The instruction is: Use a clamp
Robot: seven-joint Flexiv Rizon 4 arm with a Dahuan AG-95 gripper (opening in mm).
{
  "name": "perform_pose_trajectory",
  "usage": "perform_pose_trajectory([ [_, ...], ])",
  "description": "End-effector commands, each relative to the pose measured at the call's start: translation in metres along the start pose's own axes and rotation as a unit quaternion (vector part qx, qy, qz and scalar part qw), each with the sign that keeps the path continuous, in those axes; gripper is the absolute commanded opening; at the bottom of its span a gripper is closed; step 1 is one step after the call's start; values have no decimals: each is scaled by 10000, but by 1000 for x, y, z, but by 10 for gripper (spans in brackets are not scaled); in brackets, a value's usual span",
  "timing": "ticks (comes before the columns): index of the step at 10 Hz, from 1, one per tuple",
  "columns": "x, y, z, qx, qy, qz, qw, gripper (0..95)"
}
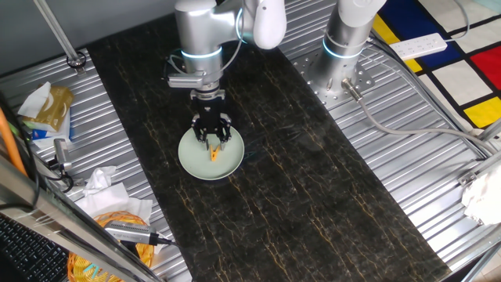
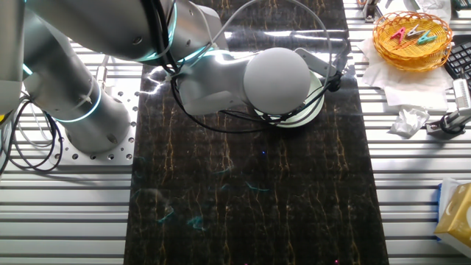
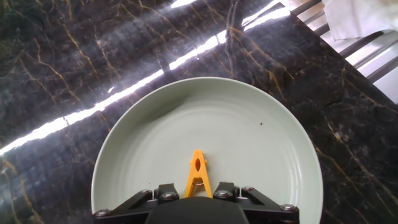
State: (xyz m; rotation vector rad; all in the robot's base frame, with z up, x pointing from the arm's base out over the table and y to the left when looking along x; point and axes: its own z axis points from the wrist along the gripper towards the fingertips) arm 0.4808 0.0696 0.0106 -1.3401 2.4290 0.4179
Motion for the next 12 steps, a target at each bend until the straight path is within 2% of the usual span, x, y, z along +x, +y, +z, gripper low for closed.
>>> perform_pose_trajectory([
  [1,0,0,0,5,-4,3,10000,380],
  [2,0,0,0,5,-6,3,10000,380],
  [3,0,0,0,6,-8,5,10000,190],
  [12,0,0,0,17,-35,26,10000,190],
])
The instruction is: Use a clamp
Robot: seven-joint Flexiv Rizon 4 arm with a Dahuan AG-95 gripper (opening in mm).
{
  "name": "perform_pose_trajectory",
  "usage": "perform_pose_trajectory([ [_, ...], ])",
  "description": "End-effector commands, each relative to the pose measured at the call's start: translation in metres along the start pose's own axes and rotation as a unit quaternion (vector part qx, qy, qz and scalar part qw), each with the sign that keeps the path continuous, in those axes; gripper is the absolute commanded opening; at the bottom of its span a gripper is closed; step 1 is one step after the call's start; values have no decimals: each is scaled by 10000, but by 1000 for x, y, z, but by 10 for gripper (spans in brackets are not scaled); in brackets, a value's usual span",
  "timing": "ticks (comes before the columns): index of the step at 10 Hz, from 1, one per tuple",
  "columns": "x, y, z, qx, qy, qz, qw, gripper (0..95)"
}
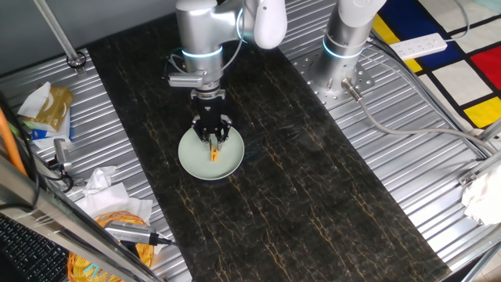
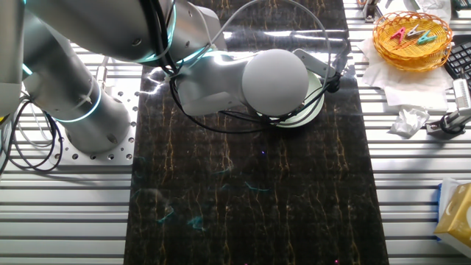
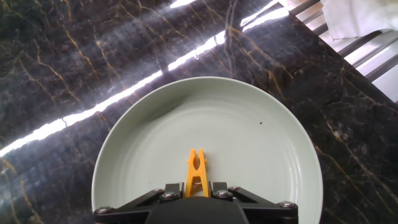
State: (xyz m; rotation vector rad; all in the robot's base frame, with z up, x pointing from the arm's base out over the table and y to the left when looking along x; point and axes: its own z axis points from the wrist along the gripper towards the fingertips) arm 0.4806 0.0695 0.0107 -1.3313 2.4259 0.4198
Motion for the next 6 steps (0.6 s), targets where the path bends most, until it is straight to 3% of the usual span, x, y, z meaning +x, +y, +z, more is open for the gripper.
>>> perform_pose_trajectory([
  [1,0,0,0,5,-4,16,10000,0],
  [6,0,0,0,32,-14,89,10000,0],
])
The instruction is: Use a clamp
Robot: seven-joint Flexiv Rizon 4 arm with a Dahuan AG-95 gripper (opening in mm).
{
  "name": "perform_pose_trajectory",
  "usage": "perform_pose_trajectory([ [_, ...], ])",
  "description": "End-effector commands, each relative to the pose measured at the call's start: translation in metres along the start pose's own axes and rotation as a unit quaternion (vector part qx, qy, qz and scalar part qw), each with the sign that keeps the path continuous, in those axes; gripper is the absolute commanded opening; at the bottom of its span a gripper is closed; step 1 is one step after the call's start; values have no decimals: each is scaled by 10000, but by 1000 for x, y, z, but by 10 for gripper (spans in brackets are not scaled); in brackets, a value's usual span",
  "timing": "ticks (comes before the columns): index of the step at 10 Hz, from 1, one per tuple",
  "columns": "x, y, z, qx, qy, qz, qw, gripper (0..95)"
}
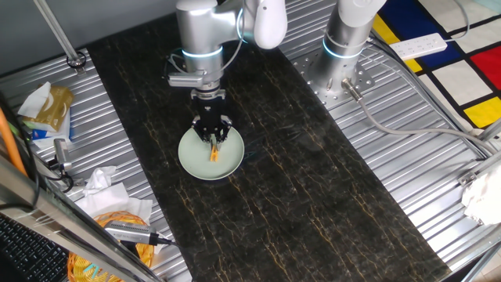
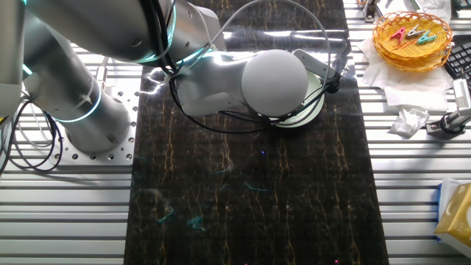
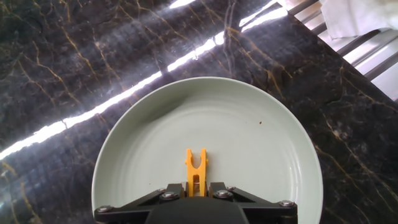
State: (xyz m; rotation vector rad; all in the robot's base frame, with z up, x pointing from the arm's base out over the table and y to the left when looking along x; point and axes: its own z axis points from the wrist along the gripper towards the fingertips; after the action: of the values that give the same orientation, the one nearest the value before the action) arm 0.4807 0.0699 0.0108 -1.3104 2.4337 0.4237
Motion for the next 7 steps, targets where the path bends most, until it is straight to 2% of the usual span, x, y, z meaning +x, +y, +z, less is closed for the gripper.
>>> perform_pose_trajectory([
  [1,0,0,0,30,3,24,10000,0],
  [4,0,0,-2,47,19,85,10000,0],
  [7,-3,2,-9,89,87,140,9998,0],
])
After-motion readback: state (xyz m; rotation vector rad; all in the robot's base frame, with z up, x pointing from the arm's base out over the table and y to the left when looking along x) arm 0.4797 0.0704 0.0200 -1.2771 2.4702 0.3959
